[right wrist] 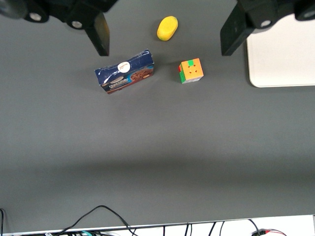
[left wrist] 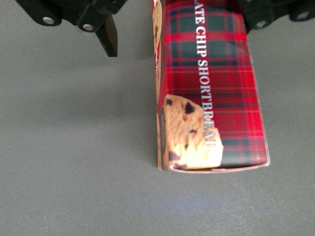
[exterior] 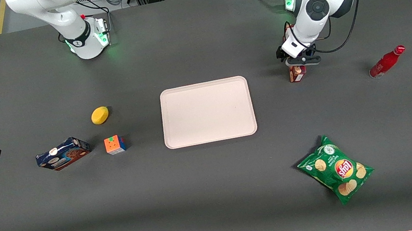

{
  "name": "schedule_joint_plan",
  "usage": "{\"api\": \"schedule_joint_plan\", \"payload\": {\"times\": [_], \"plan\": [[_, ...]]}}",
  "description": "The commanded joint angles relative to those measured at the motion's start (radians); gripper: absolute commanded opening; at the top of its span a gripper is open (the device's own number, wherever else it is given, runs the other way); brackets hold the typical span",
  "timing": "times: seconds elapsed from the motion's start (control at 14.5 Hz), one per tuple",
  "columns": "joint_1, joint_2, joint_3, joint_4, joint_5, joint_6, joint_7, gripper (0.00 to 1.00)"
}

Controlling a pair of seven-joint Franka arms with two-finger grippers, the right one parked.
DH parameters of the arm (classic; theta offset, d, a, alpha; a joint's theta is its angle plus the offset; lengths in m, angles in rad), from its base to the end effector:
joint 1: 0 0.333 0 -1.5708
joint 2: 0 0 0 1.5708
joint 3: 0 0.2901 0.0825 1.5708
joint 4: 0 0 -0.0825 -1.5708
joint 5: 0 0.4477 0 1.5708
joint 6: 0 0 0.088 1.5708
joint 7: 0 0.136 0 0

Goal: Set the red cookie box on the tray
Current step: 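Lower the left gripper around the box and close on it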

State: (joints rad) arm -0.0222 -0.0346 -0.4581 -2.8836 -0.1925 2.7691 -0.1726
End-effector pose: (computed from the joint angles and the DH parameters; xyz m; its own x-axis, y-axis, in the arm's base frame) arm 0.3204 -0.1554 0.0770 0.9880 -0.1248 -0.0910 -0.1231 -0.9921 0.0242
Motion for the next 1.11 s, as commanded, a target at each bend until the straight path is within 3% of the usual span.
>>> {"api": "schedule_joint_plan", "payload": {"times": [0.0, 0.14, 0.41, 0.83, 1.04], "plan": [[-0.005, -0.051, -0.002, -0.077, -0.018, 0.052, 0.025, 0.52], [-0.005, -0.051, -0.002, -0.077, -0.019, 0.053, 0.024, 0.29], [-0.002, -0.057, 0.001, -0.065, -0.021, 0.055, 0.021, 0.03], [0.011, -0.076, 0.059, 0.076, -0.018, 0.009, 0.047, 0.04], [0.011, -0.129, 0.081, 0.235, -0.018, -0.234, 0.044, 0.01]]}}
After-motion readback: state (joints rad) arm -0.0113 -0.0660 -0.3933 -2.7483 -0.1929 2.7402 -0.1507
